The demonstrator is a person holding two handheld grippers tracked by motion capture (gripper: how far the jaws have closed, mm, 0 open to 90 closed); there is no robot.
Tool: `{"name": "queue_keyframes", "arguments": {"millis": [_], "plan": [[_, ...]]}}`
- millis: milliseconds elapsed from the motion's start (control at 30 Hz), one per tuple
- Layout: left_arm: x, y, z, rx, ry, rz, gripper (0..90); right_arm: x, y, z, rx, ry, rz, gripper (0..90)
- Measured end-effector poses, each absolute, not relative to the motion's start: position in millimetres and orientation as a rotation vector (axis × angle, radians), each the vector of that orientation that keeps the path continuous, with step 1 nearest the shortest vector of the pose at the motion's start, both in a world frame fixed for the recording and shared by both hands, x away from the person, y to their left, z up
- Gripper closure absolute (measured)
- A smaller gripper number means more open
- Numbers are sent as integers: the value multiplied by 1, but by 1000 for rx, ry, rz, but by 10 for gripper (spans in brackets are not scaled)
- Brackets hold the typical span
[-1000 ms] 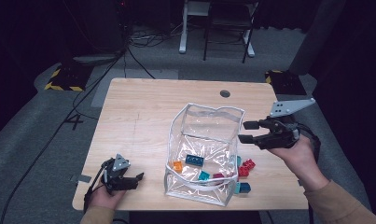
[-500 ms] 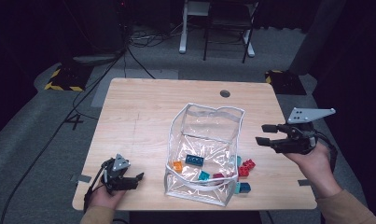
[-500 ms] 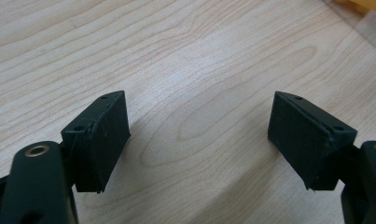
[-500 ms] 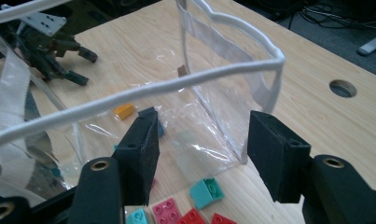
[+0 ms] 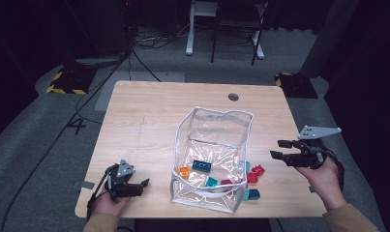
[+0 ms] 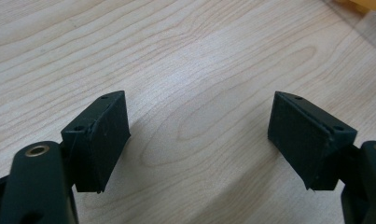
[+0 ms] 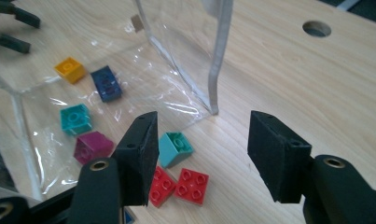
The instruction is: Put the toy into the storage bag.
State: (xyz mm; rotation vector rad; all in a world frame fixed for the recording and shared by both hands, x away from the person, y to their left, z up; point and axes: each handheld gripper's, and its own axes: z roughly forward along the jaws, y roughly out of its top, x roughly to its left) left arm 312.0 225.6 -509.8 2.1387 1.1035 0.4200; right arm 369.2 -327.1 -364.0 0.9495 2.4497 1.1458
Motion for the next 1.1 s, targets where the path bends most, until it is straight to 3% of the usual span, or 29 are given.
{"name": "queue_keyframes", "arguments": {"millis": [467,1100], "plan": [[312,226,-510,2139,1103,421,210,379,-330,-421,1069,2496,1111,440],[312,226,-510,2139,1103,421,210,390,-314,-468,1132,2557,1051,441]]}}
